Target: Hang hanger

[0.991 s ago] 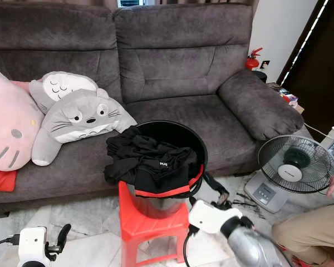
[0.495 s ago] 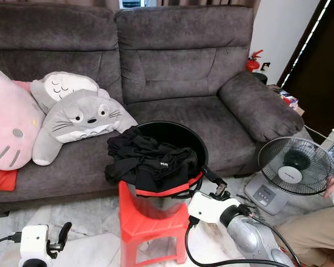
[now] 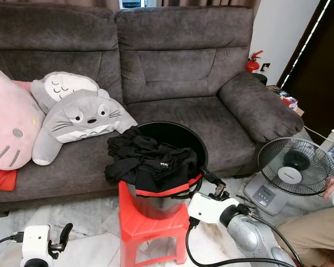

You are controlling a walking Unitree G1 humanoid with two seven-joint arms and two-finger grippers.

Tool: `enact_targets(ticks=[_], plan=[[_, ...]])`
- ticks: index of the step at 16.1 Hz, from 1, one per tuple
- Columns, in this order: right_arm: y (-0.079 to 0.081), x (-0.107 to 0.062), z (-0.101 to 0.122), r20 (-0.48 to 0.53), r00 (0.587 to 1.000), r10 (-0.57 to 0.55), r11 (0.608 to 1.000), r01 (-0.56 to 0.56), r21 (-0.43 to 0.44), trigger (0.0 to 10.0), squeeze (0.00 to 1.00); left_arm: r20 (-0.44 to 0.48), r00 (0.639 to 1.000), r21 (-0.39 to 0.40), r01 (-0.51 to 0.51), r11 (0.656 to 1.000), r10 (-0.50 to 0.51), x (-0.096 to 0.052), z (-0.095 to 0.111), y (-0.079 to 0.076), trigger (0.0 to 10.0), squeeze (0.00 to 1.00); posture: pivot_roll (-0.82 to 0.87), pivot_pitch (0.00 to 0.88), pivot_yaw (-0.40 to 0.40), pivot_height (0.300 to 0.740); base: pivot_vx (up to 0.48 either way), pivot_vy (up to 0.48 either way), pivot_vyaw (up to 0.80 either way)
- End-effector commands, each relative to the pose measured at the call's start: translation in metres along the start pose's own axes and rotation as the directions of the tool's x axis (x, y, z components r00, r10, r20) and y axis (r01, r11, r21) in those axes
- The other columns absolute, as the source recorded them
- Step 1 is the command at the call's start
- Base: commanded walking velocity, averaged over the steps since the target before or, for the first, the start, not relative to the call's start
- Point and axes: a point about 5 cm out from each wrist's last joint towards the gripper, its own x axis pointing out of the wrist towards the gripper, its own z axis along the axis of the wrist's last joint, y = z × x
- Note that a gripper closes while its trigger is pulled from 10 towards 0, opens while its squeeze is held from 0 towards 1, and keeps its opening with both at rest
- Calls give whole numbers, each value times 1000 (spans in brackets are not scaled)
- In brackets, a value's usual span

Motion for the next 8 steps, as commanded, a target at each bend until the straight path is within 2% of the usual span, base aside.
enact_targets(ticks=[1,8], plan=[[-6,1,-1,13,1000,-15,1000,15,-1,10000,0,-2,1000,9,-2,1000,2,0,-2,1,10000,0,-25,0,-76,740,0,0,0],[-5,0,-2,31,1000,6,1000,-6,-4,10000,0,7,1000,17,6,1000,-6,1,-2,0,10000,0,-24,0,-76,740,0,0,0]])
